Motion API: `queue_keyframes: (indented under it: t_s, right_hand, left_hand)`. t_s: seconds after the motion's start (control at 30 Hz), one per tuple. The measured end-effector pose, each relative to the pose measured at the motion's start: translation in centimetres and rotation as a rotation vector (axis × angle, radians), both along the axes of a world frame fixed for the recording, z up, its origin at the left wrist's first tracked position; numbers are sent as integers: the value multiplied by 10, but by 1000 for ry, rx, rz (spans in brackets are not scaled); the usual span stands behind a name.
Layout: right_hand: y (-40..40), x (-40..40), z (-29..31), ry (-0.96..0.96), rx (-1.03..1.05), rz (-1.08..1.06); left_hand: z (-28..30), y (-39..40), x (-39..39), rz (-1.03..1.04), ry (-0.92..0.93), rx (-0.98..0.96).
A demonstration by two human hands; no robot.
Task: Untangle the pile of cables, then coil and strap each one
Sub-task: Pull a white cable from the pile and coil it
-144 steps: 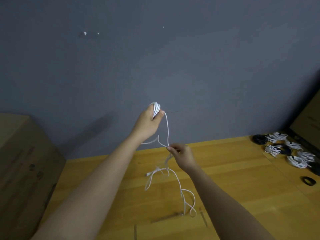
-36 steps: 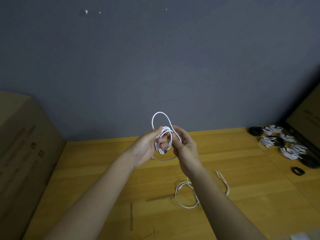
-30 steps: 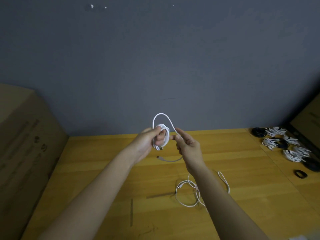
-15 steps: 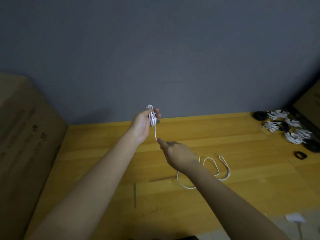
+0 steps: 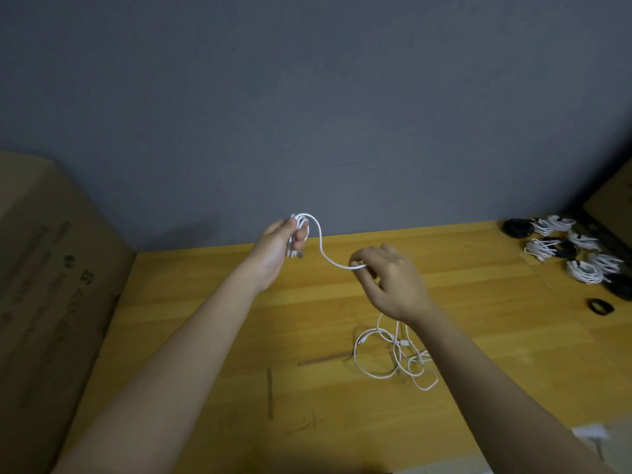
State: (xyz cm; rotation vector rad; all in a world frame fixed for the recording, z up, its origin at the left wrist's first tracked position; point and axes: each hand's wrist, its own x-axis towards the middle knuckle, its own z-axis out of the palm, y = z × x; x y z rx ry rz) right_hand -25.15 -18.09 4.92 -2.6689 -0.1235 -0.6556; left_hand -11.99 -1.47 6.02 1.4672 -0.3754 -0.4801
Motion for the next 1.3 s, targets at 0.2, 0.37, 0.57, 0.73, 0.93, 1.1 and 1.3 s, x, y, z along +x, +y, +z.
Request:
queue_keyframes:
  t_s: [0.2, 0.37, 0.57, 0.73, 0.93, 1.1, 1.3]
  right_hand:
    - [-13, 11, 13, -160, -205, -102]
    - [4, 47, 5, -98, -391, -228]
    - [45, 40, -28, -176, -468, 96]
    - [39, 32, -12, -219, -430, 228]
    - [22, 36, 19, -391, -453, 210]
    - [2, 43, 26, -78, 70, 39]
    - [-1, 37, 6, 156, 761, 144]
  left_hand:
    - [5, 8, 3, -21, 187, -117]
    - [22, 4, -5, -129, 391, -389]
    - [20, -6, 3, 52, 132, -271]
    - [4, -10, 9, -88, -72, 88]
    - [-7, -23, 2, -167, -139, 154]
    - [-10, -17, -18, -453, -144, 198]
    - [-13, -1, -33, -461, -98, 120]
